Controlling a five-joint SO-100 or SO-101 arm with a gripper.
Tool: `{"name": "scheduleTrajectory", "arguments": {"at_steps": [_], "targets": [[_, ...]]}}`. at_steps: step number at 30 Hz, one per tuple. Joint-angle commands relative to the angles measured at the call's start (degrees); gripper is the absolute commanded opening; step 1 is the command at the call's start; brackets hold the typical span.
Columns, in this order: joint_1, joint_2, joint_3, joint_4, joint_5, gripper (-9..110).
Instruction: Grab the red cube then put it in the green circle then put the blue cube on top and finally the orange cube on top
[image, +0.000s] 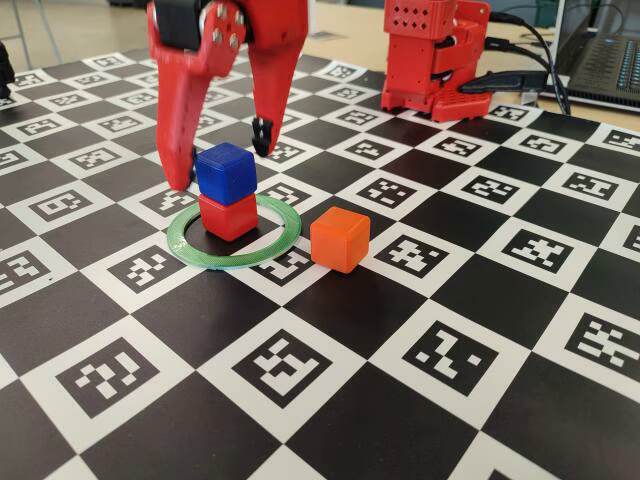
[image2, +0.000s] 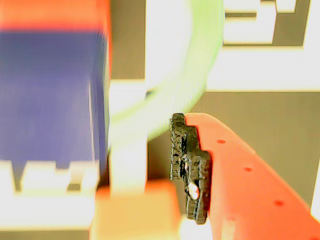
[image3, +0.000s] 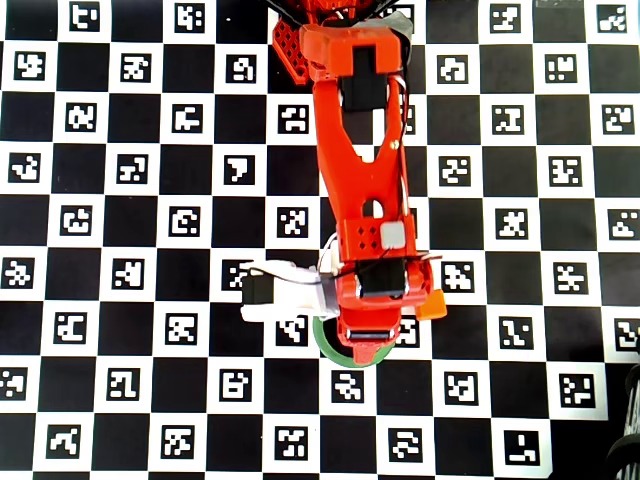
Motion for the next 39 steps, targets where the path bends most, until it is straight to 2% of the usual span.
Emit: {"name": "scheduleTrajectory", "arguments": {"at_steps": [1,8,14,20,28,39], "targets": [[-2.5,11.6,-0.9,2.5,2.2,38],[-9.9,11.6,-4.8,7.1,13.7,39],[-15.9,9.0,-4.8,6.2,20.5,40],[-18.3,4.6,-2.3,0.8,21.4,41],[-15.9,-3.7,1.2,-7.2,21.4,41],[-14.8,-5.3,8.0,-14.4,21.6,41]]}}
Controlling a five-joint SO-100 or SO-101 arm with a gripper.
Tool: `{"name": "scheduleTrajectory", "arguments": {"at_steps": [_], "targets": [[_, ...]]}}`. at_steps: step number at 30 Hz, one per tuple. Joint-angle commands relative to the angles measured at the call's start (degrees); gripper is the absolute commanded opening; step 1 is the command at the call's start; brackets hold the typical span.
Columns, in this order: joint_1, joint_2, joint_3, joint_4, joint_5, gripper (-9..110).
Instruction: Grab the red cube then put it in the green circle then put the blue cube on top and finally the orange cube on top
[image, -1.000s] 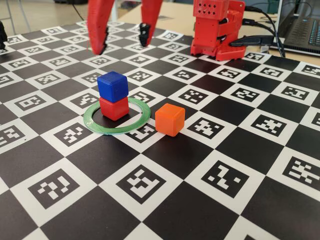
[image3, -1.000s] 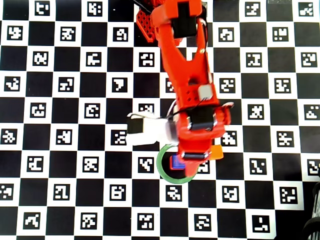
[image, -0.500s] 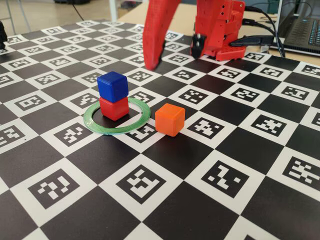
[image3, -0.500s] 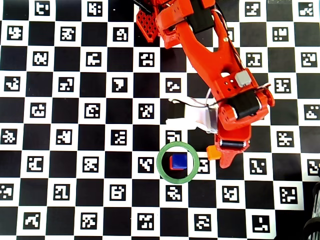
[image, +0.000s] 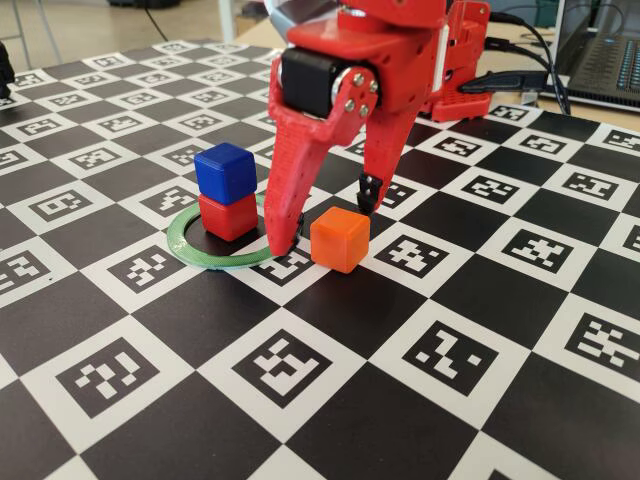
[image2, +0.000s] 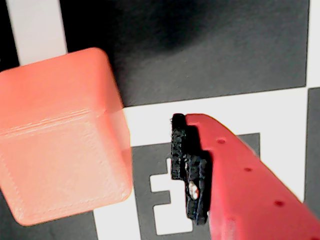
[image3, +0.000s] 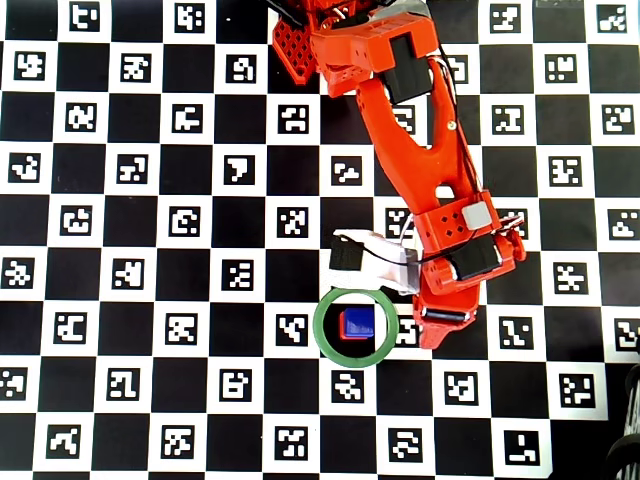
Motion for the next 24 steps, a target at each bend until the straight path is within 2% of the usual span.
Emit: {"name": "scheduleTrajectory", "arguments": {"at_steps": [1,16,24], "targets": [[0.9,1.5,-0.2,-1.6,0.3,41],[1.3,0.9,0.2,-2.7,-1.5,41],[1.7,0.9,0.2,-3.2,-6.2,40]]}}
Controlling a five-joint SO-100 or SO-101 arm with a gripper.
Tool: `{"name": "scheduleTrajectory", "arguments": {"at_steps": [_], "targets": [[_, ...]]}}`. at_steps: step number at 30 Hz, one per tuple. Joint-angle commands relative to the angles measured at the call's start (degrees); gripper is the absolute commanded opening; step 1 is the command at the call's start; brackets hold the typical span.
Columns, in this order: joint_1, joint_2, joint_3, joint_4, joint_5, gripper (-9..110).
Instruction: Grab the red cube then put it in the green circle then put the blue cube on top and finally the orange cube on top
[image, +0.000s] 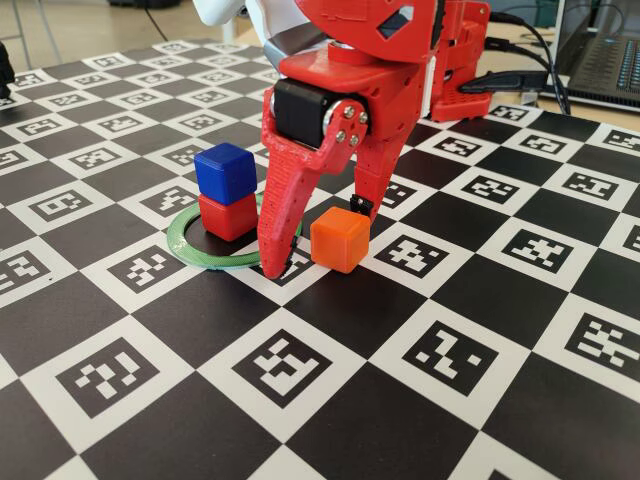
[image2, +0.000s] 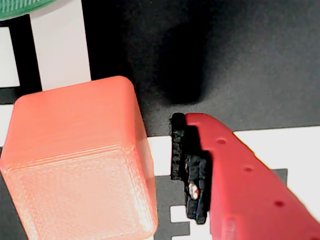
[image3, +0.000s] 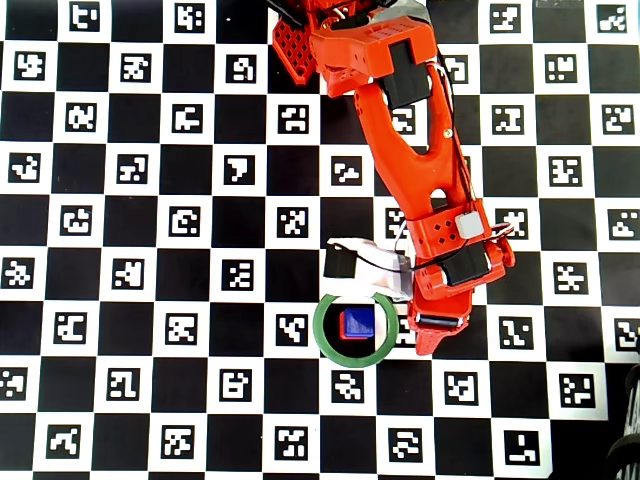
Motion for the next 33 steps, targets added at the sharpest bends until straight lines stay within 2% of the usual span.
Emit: {"name": "scheduleTrajectory", "arguments": {"at_steps": [1,18,33], "targets": [[0.8,2.4,-0.5,-0.7,-3.0,40],[0.9,2.5,-1.1,-1.5,-10.0,40],[0.1,2.5,-0.9,-1.4,-10.3,38]]}}
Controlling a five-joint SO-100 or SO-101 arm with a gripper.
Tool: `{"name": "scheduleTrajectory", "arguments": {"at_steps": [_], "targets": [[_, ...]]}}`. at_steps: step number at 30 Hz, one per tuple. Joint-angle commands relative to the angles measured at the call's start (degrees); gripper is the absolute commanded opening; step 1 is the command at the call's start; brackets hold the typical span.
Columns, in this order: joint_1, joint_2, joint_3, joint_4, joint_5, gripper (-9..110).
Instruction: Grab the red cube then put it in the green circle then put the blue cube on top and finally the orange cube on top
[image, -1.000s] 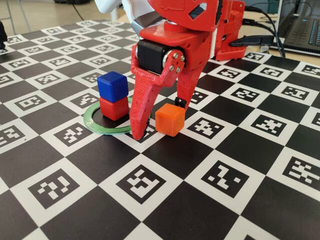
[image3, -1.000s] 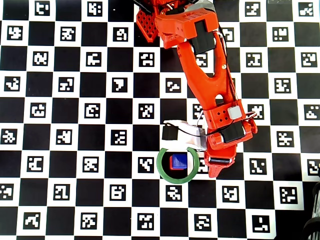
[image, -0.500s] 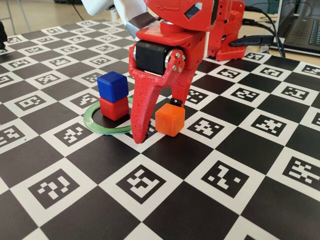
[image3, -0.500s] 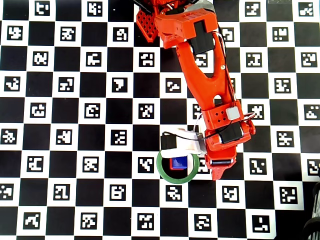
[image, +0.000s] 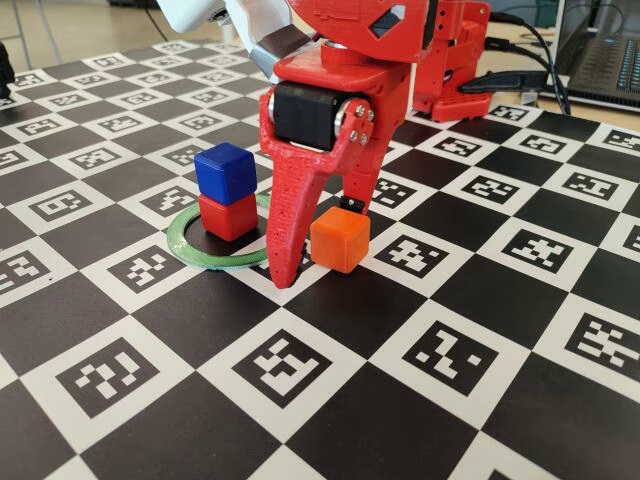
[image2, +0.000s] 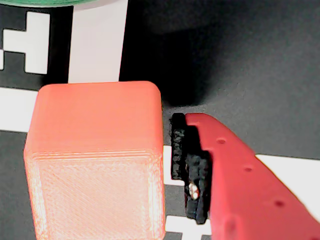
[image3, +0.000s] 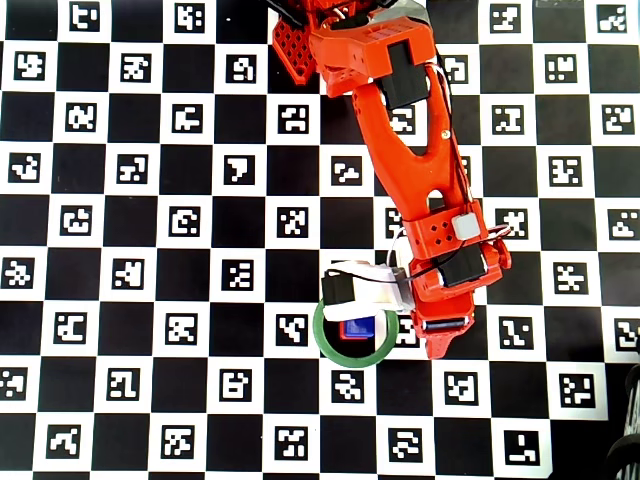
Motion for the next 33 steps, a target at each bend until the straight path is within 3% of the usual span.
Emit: {"name": "scheduleTrajectory", "arguments": {"at_steps": [1,9,19,27,33], "targets": [[-0.6,2.5,-0.9,-0.3,0.0,38],[-0.9,2.5,-0.7,-0.4,-0.5,34],[-1.0,2.6,-0.7,-0.4,-0.1,8],[-1.1,2.8,-0.9,-0.1,-0.1,7],[-1.2,5.8,-7.8,9.5,2.6,5]]}}
